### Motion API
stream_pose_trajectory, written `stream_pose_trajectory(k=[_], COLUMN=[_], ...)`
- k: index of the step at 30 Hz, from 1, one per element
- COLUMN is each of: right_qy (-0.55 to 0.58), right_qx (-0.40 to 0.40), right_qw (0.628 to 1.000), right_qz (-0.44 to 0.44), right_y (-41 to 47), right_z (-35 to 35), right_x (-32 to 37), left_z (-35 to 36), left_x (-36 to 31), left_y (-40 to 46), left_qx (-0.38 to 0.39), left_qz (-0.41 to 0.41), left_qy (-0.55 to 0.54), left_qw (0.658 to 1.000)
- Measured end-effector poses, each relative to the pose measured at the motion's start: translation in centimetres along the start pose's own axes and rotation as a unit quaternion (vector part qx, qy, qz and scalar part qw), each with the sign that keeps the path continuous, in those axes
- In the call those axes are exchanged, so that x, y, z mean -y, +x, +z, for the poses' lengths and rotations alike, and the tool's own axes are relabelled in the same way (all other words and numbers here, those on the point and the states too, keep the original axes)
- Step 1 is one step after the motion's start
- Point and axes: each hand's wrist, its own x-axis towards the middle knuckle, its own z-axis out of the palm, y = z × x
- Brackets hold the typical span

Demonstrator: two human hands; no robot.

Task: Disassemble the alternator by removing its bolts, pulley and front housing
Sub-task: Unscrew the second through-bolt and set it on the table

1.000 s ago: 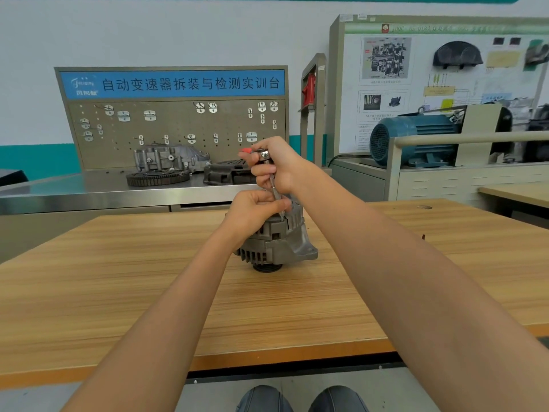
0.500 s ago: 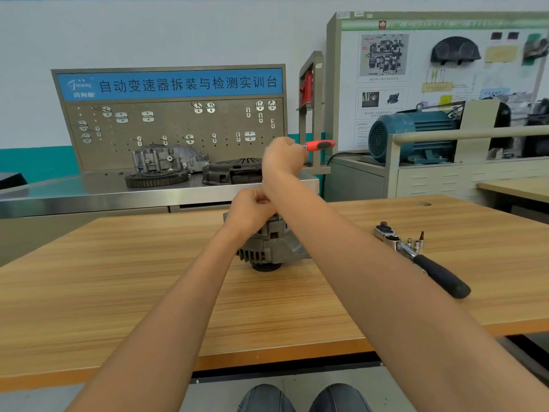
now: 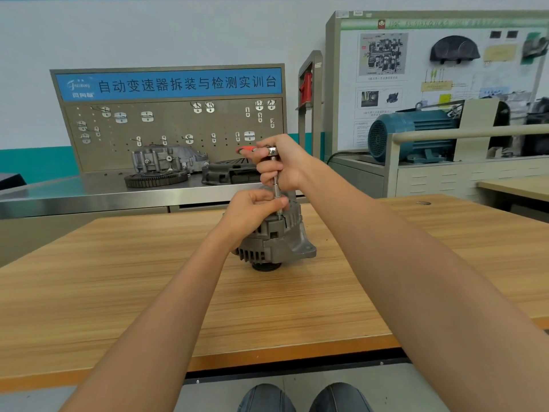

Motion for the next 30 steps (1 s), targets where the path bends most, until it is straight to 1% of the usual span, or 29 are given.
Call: stream_pose_trajectory(k=[2,3,4,5,7,8,9,10,12,13,15,17,19,21,24,26,27,28,29,30], right_qy=[0.014,0.025,0.036,0.045,0.060,0.085,0.109,0.108,0.030,0.003,-0.010,-0.010,-0.017,-0.027,-0.028,-0.026,-0.023,-0.020,-0.014,-0.005], right_qx=[-0.031,-0.072,-0.136,-0.214,-0.359,-0.393,-0.395,-0.387,-0.363,-0.335,-0.237,-0.122,-0.031,0.015,0.015,-0.015,-0.046,-0.097,-0.167,-0.244], right_qw=[0.999,0.996,0.987,0.970,0.908,0.883,0.875,0.882,0.913,0.929,0.966,0.991,0.999,0.999,0.999,1.000,0.999,0.994,0.983,0.963], right_qz=[-0.024,-0.043,-0.071,-0.110,-0.206,-0.243,-0.258,-0.247,-0.185,-0.156,-0.099,-0.044,0.001,0.028,0.032,0.009,-0.012,-0.040,-0.074,-0.113], right_y=[-0.1,-0.1,0.1,0.3,0.9,1.1,1.2,1.3,1.3,1.2,0.9,0.6,0.3,0.1,0.0,-0.1,0.0,0.0,0.2,0.4], right_z=[0.0,0.3,0.7,1.2,2.1,2.4,2.7,2.8,2.7,2.5,1.9,1.1,0.3,0.1,0.2,0.6,1.0,1.4,1.9,2.3], right_x=[-0.1,-0.3,-0.6,-0.9,-1.8,-2.0,-2.0,-1.9,-1.4,-1.1,-0.7,-0.3,0.0,0.2,0.2,0.0,-0.2,-0.5,-0.8,-1.2], left_z=[0.1,0.2,0.4,0.5,0.6,0.7,0.7,0.7,0.7,0.6,0.4,0.2,0.1,0.0,0.0,0.0,0.1,0.1,0.2,0.3], left_x=[-0.1,-0.2,-0.2,-0.3,-0.4,-0.4,-0.5,-0.4,-0.5,-0.5,-0.4,-0.3,-0.2,-0.2,-0.2,-0.3,-0.4,-0.4,-0.5,-0.6], left_y=[0.0,0.0,0.1,0.1,0.2,0.2,0.1,0.0,0.0,-0.1,-0.2,-0.1,0.0,0.0,0.0,0.0,0.0,0.1,0.1,0.1], left_qx=[-0.009,-0.016,-0.025,-0.034,-0.053,-0.060,-0.063,-0.065,-0.056,-0.047,-0.032,-0.014,-0.006,-0.003,0.007,0.004,-0.001,-0.009,-0.019,-0.032], left_qz=[0.001,0.001,0.001,0.000,-0.009,-0.016,-0.020,-0.017,-0.006,-0.004,-0.006,-0.004,-0.005,-0.009,-0.012,-0.016,-0.018,-0.020,-0.025,-0.029], left_qy=[-0.003,-0.002,-0.002,-0.002,0.007,0.014,0.018,0.017,0.002,-0.007,-0.016,-0.017,-0.012,-0.010,-0.009,-0.010,-0.010,-0.010,-0.010,-0.009], left_qw=[1.000,1.000,1.000,0.999,0.999,0.998,0.998,0.998,0.998,0.999,0.999,1.000,1.000,1.000,1.000,1.000,1.000,1.000,0.999,0.999])
